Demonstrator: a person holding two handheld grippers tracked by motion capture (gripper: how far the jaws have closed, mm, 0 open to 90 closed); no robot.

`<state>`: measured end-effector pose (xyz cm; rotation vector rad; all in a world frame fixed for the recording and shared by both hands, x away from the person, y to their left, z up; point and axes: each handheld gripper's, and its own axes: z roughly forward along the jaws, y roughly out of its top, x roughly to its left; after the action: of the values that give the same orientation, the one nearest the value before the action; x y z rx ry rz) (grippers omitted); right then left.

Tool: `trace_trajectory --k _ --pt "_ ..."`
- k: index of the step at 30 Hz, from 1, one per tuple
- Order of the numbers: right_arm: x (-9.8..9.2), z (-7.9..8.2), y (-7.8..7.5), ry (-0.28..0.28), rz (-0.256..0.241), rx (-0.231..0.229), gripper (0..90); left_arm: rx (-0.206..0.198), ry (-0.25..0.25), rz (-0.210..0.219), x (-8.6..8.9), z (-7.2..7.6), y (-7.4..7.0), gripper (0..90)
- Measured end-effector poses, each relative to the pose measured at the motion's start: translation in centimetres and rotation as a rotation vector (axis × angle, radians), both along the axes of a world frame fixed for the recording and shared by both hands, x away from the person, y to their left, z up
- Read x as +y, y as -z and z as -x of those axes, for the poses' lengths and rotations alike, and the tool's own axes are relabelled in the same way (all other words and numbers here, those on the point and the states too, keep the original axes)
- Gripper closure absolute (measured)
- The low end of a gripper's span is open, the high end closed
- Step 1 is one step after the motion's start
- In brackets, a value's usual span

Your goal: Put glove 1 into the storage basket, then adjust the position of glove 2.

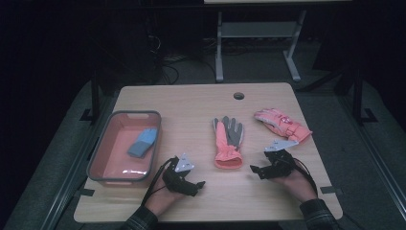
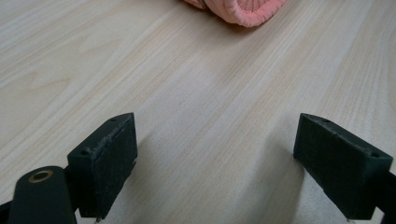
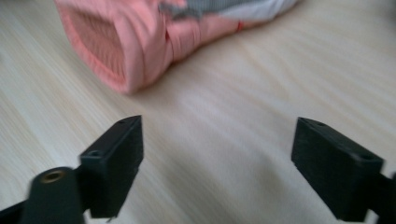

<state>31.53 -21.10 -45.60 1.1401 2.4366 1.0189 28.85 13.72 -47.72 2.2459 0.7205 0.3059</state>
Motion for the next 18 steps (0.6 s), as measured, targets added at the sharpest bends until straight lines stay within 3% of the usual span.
trace_trajectory --k 3,6,9,12,13,14,15,16,18 --pt "0.6 -0.2 -1.3 -0.003 -0.029 -0.024 25.9 0.0 0.0 -0.001 0.1 0.1 0.0 12.7" --pt "1.2 -0.8 -2.1 -0.021 -0.084 -0.008 30.4 -0.003 0.002 -0.003 0.1 0.1 0.0 12.7" --pt "1.9 -1.2 -2.8 -0.04 -0.093 -0.011 40.3 0.001 -0.001 0.001 0.1 0.1 0.0 12.7" --pt "2.4 -1.5 -3.6 -0.067 -0.125 -0.025 57.3 0.0 0.0 0.009 0.0 0.1 0.1 12.6" --pt "2.4 -1.5 -3.6 -0.067 -0.125 -0.025 57.3 0.0 0.0 0.009 0.0 0.1 0.1 12.7" --pt "2.8 -1.6 -4.0 -0.075 -0.133 -0.031 67.3 0.0 0.0 0.007 0.0 0.0 0.0 12.6" --pt "2.8 -1.6 -4.0 -0.075 -0.133 -0.031 67.3 0.0 0.0 0.007 0.0 0.0 0.0 12.7" --pt "3.1 -1.9 -4.3 -0.086 -0.14 -0.029 76.7 0.004 0.001 0.001 0.0 0.0 0.0 12.7" --pt "3.4 -2.3 -4.5 -0.085 -0.143 -0.018 84.9 0.004 0.002 0.004 0.0 0.0 0.0 12.7"
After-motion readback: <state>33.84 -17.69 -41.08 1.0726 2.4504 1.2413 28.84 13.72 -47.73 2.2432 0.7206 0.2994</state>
